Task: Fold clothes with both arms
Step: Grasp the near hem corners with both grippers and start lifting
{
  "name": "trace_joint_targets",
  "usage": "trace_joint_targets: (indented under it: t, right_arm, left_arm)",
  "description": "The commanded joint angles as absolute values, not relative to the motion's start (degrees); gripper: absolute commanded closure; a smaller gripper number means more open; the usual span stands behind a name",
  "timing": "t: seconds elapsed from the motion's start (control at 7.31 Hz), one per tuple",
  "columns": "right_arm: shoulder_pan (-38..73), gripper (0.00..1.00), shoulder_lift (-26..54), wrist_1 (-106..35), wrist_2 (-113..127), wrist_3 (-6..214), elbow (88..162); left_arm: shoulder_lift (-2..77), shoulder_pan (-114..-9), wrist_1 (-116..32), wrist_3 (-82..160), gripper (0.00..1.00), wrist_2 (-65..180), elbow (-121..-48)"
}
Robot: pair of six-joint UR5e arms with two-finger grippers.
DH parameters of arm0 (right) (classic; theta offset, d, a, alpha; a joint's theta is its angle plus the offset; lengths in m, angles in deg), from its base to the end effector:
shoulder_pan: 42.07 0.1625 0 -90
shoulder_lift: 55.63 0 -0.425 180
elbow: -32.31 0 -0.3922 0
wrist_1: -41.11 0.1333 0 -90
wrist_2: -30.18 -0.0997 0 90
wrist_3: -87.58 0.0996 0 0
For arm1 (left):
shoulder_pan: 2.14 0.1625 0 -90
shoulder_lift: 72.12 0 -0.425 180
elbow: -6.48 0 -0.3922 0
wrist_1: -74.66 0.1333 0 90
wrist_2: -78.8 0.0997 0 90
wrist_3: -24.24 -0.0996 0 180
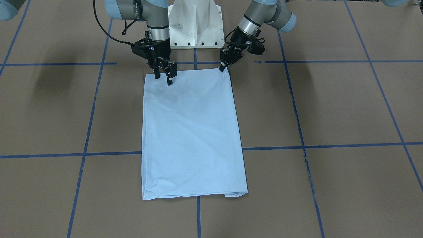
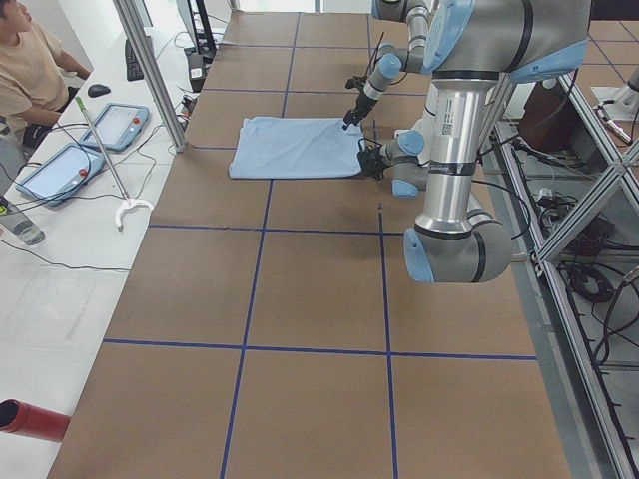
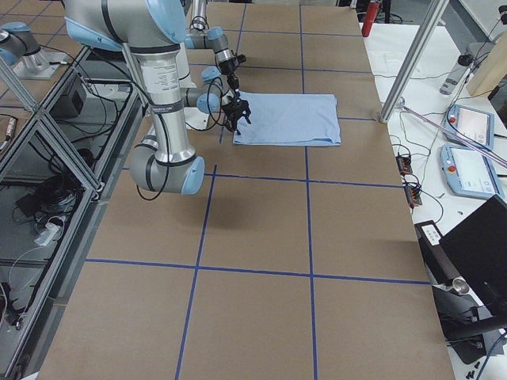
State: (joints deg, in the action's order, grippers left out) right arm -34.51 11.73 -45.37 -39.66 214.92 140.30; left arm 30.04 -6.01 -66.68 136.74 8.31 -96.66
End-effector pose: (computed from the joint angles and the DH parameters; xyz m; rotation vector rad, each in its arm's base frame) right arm -0.5707 -0.2448 0.2970 0.1314 -0.8508 0.8720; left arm 0.5460 -0.2039 0.3350 0.0711 1.3758 -0.6139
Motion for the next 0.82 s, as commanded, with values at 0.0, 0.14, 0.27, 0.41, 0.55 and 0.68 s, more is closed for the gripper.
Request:
trace_joint_targets:
  t: [0.0,0.14,0.27,0.41,0.55,0.68]
  right_arm:
    - [-34.51,0.22,11.69,-45.46,-39.78,214.76,140.24]
    - [-34.51,0.22,11.69,-45.72,-39.79,214.76,140.24]
    - [-34.59,0.22,11.61,-46.42,-39.87,214.84,140.24]
    - [-34.6,0.22,11.61,-46.51,-39.87,214.84,140.24]
    - [-34.6,0.22,11.61,-46.52,-39.87,214.84,140.24]
    - [-34.6,0.22,11.61,-46.52,-39.87,214.93,140.24]
  left_arm:
    - [30.1,-6.01,-66.67,136.74,1.0,8.31,-96.62]
    - [30.01,-6.01,-66.67,136.74,1.0,8.31,-96.62]
    - [30.1,-6.01,-66.76,136.74,1.0,8.22,-96.62]
    - [30.01,-6.01,-66.67,136.74,1.0,8.31,-96.62]
    - [30.1,-6.01,-66.76,136.74,1.0,8.31,-96.62]
    - [30.1,-6.01,-66.76,136.74,1.0,8.31,-96.62]
